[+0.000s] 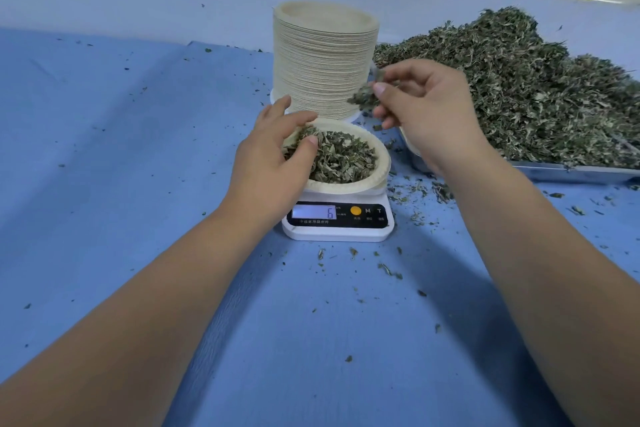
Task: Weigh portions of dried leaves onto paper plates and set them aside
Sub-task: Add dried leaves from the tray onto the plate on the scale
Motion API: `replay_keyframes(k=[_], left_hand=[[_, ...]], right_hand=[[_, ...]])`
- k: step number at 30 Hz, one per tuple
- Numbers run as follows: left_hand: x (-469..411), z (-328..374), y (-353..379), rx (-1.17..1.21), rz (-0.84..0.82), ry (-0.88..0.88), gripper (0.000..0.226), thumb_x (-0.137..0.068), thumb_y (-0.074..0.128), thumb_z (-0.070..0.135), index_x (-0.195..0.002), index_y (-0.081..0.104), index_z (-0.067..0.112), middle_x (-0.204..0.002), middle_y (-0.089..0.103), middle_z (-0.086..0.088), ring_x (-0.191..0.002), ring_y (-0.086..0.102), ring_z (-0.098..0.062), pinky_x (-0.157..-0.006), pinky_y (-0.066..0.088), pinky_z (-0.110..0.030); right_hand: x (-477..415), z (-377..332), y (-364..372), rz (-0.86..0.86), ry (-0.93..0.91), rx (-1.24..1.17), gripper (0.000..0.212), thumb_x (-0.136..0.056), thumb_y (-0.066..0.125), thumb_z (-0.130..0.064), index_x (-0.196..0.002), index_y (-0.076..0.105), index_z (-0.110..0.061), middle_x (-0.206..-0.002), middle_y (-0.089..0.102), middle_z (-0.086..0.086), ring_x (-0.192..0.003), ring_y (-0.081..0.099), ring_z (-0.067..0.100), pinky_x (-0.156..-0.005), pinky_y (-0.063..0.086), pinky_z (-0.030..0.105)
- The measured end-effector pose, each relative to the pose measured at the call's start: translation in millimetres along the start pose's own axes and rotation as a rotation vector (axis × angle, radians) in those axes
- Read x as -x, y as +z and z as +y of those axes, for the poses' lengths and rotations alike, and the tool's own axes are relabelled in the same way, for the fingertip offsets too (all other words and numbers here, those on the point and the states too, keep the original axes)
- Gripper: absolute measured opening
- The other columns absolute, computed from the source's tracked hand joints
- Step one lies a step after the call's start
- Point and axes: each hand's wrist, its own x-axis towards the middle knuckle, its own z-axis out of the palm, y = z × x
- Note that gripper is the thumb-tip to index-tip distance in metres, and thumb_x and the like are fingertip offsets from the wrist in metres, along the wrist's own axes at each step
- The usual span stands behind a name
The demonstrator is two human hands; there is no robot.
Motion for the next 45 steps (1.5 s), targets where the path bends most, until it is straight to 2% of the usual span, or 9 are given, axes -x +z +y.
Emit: replay_keyframes(k=[6,12,16,21,25,33,36,38,45], left_hand=[[4,2,2,-0.302,-0.145,0.245,0.036,-0.095,0.046,0.035,-0.120,0.071,0.033,-0.158,0.037,0.003,-0.152,0.013,-0.017,-0.123,0.013,-0.044],[0,-1,-3,-0.405,-0.180,0.274,0.045,-0.097,0.038,0.039,-0.134,0.061,0.028,-0.158,0.038,0.007,-0.152,0.012,-0.015,-0.123,0.009,-0.048],[1,0,-5,-0.364,-0.145,0.281,0.045,-0.098,0.039,0.037,-0.137,0.059,0.026,-0.157,0.039,0.007,-0.152,0.014,-0.013,-0.123,0.015,-0.048],[2,1,-8,-0.425,-0.162,0.320,0.045,-0.099,0.038,0.036,-0.137,0.060,0.027,-0.158,0.037,0.005,-0.151,0.014,-0.014,-0.122,0.018,-0.042],[-1,-3,-10,-0.157,-0.018,0.064,0.047,-0.101,0.040,0.036,-0.147,0.046,0.033,-0.161,0.028,0.013,-0.146,0.018,0.003,-0.108,0.011,-0.009],[-11,-15,-3,0.202,-0.065,-0.459,0.066,-0.088,0.041,0.058,-0.149,0.042,0.034,-0.155,0.040,0.013,-0.142,0.035,-0.009,-0.119,0.021,-0.036],[-16,-9,-5,0.541,0.052,-0.578,0.028,-0.089,0.047,0.037,-0.101,0.065,0.019,-0.112,0.065,-0.002,-0.105,0.062,-0.019,-0.104,0.045,-0.048],[-20,-2,-13,0.677,0.176,-0.574,0.017,-0.090,0.048,0.015,-0.074,0.050,0.020,-0.091,0.050,-0.009,-0.082,0.053,-0.023,-0.079,0.044,-0.043],[-35,-10,-106,0.785,0.503,-0.639,0.021,-0.097,0.045,-0.001,-0.086,0.058,0.011,-0.092,0.060,-0.010,-0.079,0.064,-0.025,-0.077,0.058,-0.042]], right_hand=[[-5,39,-49,0.243,-0.091,0.726,0.021,-0.092,0.060,-0.018,-0.109,0.071,-0.025,-0.092,0.072,-0.006,-0.072,0.063,0.013,-0.076,0.056,0.034],[6,49,-53,0.119,-0.037,1.042,0.040,-0.095,0.053,-0.019,-0.134,0.057,-0.019,-0.067,0.062,0.001,-0.052,0.053,0.020,-0.052,0.042,0.029],[19,30,-30,0.014,-0.209,0.916,0.031,-0.099,0.050,-0.028,-0.126,0.064,-0.019,-0.100,0.073,0.005,-0.062,0.057,0.018,-0.066,0.051,0.033],[45,17,3,-0.310,-0.361,0.787,0.039,-0.106,0.043,-0.037,-0.135,0.061,-0.019,-0.133,0.064,-0.001,-0.124,0.056,0.016,-0.107,0.042,0.041],[45,15,-6,-0.103,-0.367,0.969,0.037,-0.104,0.044,-0.036,-0.123,0.065,-0.014,-0.096,0.069,0.011,-0.094,0.062,0.031,-0.081,0.048,0.040],[61,30,-10,-0.178,-0.066,0.839,0.039,-0.103,0.039,-0.052,-0.119,0.059,-0.023,-0.087,0.070,0.000,-0.085,0.064,0.025,-0.079,0.045,0.035],[64,27,0,-0.153,-0.198,0.891,0.037,-0.103,0.038,-0.051,-0.113,0.057,-0.021,-0.062,0.058,-0.007,-0.065,0.058,0.019,-0.075,0.032,0.031],[67,19,12,-0.158,-0.273,0.896,0.036,-0.103,0.039,-0.052,-0.108,0.057,-0.022,-0.051,0.049,-0.012,-0.057,0.047,0.005,-0.077,0.029,0.032],[51,-18,82,-0.456,-0.211,0.706,0.039,-0.081,0.050,-0.073,-0.111,0.053,-0.047,-0.074,0.065,-0.010,-0.071,0.059,0.004,-0.065,0.046,0.031]])
